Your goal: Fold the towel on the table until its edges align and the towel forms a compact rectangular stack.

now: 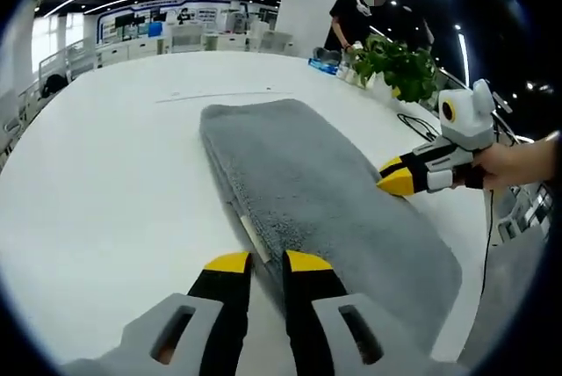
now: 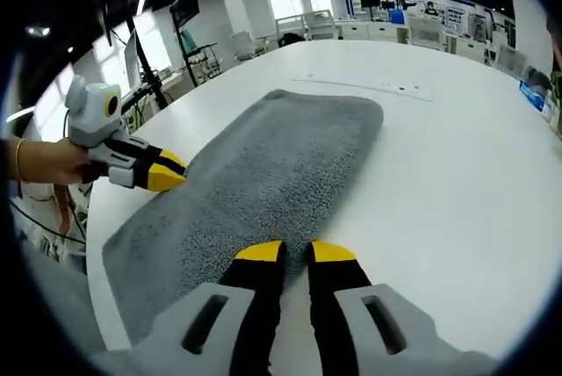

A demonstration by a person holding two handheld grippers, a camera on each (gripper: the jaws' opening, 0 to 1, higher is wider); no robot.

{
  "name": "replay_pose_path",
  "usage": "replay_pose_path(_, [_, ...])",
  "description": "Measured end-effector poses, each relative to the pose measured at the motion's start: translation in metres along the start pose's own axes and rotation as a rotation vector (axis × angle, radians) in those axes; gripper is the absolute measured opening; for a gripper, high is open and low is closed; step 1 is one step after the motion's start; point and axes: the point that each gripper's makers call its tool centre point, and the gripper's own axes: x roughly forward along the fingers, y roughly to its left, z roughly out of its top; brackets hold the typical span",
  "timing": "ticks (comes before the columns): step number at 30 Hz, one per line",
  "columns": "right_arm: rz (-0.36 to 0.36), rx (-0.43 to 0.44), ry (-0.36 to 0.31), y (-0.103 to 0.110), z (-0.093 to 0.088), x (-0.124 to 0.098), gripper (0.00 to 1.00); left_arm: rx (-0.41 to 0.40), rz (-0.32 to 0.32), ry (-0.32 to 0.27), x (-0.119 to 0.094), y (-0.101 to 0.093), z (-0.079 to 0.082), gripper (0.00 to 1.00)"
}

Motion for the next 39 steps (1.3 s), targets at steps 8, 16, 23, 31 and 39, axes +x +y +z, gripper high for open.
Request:
replay_pose_path(8, [-0.033,0.019,-0.018,-0.014,-0.007,-0.013,0.07,0.016,-0.014,-0.004,0.009,-0.016,0.007,0.10])
replay_pose_path(16, [-0.080,0.044,-0.027,-0.039,-0.026,-0.043,0.07,0.072,-0.075,-0.001,0.022,-0.060,0.009,0.10])
replay_pose_path(23, [-0.116,0.066,-0.029,-0.056,-0.046,-0.070,0.06,0.091,-0.122,0.003,0.029,-0.094,0.006,0.10])
replay_pose_path(31, [-0.151,0.100,-0.059,-0.054,-0.053,-0.077,0.06,0.142,-0.125,-0.005,0.034,-0.098,0.009,0.10])
replay_pose_path(39, [-0.163,0.082,-0.035,-0.050,-0.056,-0.082,0.07,0.262,-0.079,0.014,0.031,-0.102,0.012,0.10])
